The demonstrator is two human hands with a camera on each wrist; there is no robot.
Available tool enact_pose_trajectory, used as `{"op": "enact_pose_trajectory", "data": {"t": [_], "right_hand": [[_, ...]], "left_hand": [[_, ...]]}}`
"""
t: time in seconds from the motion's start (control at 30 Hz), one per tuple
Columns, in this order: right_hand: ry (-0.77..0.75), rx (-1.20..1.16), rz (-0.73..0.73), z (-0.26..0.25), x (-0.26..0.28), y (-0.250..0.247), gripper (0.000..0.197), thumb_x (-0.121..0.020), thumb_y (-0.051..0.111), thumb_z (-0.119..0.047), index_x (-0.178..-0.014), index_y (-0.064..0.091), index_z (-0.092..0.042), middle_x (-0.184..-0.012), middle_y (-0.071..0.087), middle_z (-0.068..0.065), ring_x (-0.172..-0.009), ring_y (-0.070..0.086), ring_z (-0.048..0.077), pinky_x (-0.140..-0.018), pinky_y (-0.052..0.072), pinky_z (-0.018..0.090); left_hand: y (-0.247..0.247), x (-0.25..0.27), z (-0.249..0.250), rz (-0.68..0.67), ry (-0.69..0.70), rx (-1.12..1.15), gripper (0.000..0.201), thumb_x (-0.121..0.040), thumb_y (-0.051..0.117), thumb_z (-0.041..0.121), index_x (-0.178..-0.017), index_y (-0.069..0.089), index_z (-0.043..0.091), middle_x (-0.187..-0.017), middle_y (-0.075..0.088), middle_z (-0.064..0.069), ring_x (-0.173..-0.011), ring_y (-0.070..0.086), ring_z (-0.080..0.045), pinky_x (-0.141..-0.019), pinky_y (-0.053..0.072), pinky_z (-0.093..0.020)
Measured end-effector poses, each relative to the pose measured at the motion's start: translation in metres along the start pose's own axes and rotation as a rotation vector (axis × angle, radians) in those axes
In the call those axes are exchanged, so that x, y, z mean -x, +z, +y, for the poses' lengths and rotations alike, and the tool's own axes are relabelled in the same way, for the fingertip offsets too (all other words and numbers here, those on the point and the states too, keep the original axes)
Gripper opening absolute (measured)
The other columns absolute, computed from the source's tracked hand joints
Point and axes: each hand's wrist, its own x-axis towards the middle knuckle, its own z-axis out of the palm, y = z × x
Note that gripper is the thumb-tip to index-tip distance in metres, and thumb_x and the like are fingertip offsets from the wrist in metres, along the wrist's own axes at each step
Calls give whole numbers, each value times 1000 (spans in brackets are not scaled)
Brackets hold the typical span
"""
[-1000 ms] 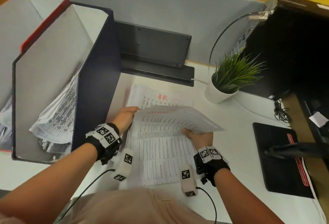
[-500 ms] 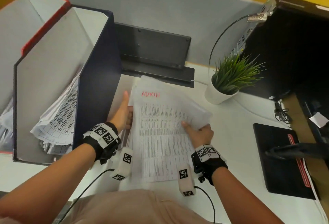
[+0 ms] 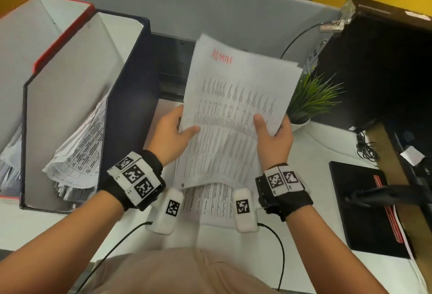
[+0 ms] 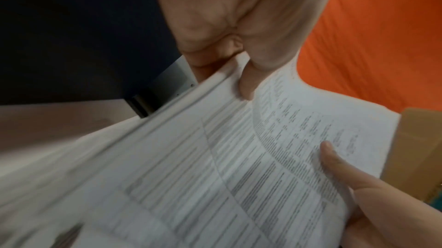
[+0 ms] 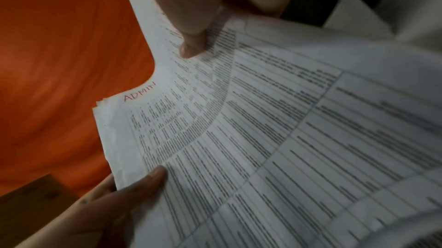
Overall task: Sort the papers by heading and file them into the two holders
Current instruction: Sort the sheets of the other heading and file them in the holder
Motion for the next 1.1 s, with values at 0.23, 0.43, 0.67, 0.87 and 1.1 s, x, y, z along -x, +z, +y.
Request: {"op": "enact_pose_trajectory", "data": {"t": [0.23,0.43,0.67,0.87,1.1], "right_hand": [[-46,-103,-101,-10,12,7,41,-74,75,-5,-109,58,-18,-97,65,-18,-88,64,-11,-72,51,7],[3,-83,-92,-6,16,10,35,-75,75,-7,-105,62,-17,-93,66,-17,-85,65,-9,-71,53,10],[59,-11,-113,19,24,9,34,-76,74,-7,-105,61,-18,-92,64,-19,-81,65,-8,-67,52,8],[142,64,-77,34,30,14,41,-79,71,-9,-117,59,-13,-98,60,-15,-100,60,10,-86,51,26],[23,-52,-107,-2,15,24,44,-76,74,-10,-117,58,-15,-101,62,-16,-99,63,0,-77,54,12]], "left_hand": [[-2,12,3,132,-1,197,35,-82,68,12,-114,56,21,-106,64,11,-99,61,1,-80,52,-16],[5,11,-6,174,-34,253,23,-87,62,14,-109,61,20,-97,64,14,-83,61,14,-69,48,-6],[11,13,-25,144,-104,231,26,-85,65,11,-109,61,19,-98,63,11,-85,61,9,-65,47,-3],[12,11,-33,133,-223,64,35,-83,67,13,-116,61,4,-111,67,-7,-94,62,-9,-60,45,-1],[-35,4,29,111,-116,12,23,-79,72,19,-101,68,13,-101,70,-1,-89,67,-10,-75,54,-22]]}}
